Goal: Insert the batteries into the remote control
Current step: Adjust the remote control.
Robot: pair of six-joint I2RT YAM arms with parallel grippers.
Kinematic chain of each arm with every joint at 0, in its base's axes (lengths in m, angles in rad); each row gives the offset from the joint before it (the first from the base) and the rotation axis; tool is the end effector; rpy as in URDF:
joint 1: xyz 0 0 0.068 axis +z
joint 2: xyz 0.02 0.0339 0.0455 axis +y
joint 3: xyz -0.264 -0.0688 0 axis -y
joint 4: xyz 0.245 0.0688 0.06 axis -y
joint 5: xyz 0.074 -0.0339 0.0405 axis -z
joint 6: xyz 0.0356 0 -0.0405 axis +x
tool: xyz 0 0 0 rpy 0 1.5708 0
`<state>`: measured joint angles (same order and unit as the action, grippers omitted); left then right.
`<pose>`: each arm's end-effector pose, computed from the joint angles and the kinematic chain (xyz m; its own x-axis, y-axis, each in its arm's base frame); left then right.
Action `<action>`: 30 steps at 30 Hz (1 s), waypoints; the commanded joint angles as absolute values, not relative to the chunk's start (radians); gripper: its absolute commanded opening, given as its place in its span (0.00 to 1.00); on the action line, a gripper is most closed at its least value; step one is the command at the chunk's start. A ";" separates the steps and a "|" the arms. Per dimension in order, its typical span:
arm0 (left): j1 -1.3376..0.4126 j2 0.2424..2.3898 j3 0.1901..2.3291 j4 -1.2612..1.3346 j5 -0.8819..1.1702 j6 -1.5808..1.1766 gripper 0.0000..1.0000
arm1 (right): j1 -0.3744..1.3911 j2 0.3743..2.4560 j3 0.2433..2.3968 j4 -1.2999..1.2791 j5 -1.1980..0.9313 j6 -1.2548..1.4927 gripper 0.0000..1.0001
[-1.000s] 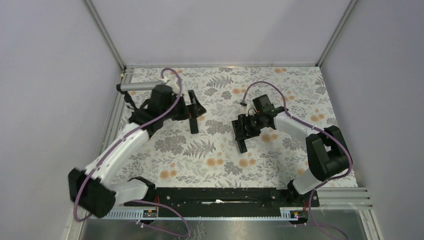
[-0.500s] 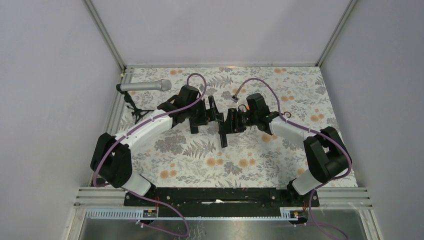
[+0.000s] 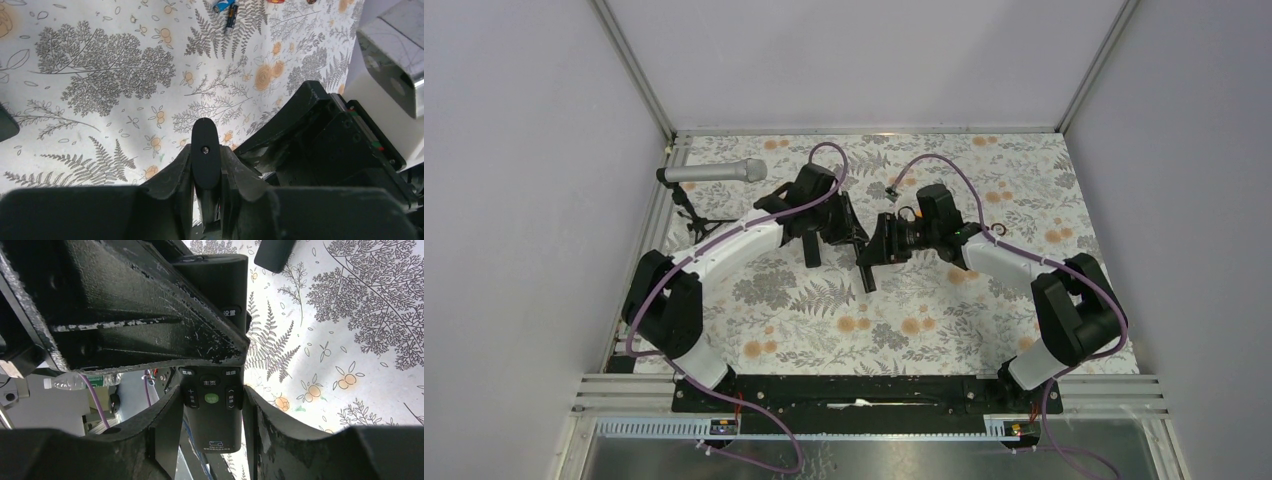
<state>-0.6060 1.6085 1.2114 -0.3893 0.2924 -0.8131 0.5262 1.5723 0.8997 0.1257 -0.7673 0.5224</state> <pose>0.2863 -0.2109 0.2614 -0.9176 -0.2104 -0.3373 0.0672 0.7541 -0.6534 0.2768 0.1894 0.2200 -0.8259 -0.0644 -0.5601 -0.5333 0.4116 0.7390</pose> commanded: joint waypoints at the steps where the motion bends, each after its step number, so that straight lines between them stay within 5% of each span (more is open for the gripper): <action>1: -0.608 1.636 1.300 -0.452 0.296 -0.828 0.00 | 0.557 1.542 0.932 0.170 -0.740 0.519 0.54; 4: -0.606 1.664 1.369 -0.575 0.233 -0.840 0.00 | 0.591 1.510 0.938 0.087 -0.593 0.461 0.75; 10: -0.579 1.745 1.514 -0.816 0.140 -0.892 0.00 | 0.743 1.400 0.904 0.051 -0.161 0.400 0.82; 17: -0.551 1.761 1.527 -0.858 0.150 -0.986 0.00 | 0.895 1.333 0.832 0.099 0.256 0.337 0.74; 30: -0.539 1.762 1.539 -0.888 0.132 -1.050 0.00 | 1.026 1.419 0.832 0.173 0.374 0.270 0.51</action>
<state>-0.5476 1.7649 1.4910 -0.8776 0.1524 -1.0153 1.0077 1.3926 0.8211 0.1211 0.2989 0.2951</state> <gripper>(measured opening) 0.197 0.564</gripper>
